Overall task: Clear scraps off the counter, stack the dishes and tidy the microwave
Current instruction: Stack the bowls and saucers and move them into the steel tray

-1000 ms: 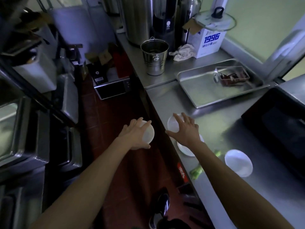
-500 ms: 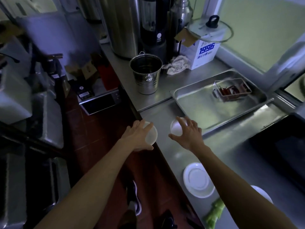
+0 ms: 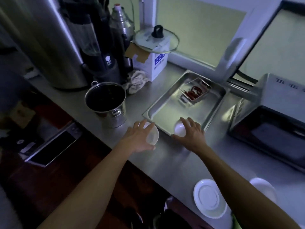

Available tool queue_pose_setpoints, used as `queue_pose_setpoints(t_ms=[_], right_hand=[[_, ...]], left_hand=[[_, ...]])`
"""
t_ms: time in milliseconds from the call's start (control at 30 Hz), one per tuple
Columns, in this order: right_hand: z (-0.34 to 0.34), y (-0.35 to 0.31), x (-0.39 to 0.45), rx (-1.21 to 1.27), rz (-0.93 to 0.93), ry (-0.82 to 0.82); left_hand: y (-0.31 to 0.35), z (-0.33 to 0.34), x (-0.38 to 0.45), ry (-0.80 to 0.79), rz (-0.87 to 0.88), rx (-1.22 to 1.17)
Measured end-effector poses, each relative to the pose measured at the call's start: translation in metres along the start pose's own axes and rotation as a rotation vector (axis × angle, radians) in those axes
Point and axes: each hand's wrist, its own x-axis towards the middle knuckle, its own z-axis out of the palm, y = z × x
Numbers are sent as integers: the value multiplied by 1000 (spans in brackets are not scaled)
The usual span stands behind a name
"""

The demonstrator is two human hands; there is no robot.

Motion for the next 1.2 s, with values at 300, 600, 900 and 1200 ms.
queue_pose_setpoints(t_ms=[300,600,900,1200], right_hand=[[2,46,61,112,159,66],[2,63,117,108,186,56],[17,77,160,57,230,-27],[25,89,191,96,297,11]], left_hand=[[19,-23,123,-90,139,69],[52,-31,209,-141,231,151],[55,-7,269,-267,269,96],[53,10,329,-198,388,144]])
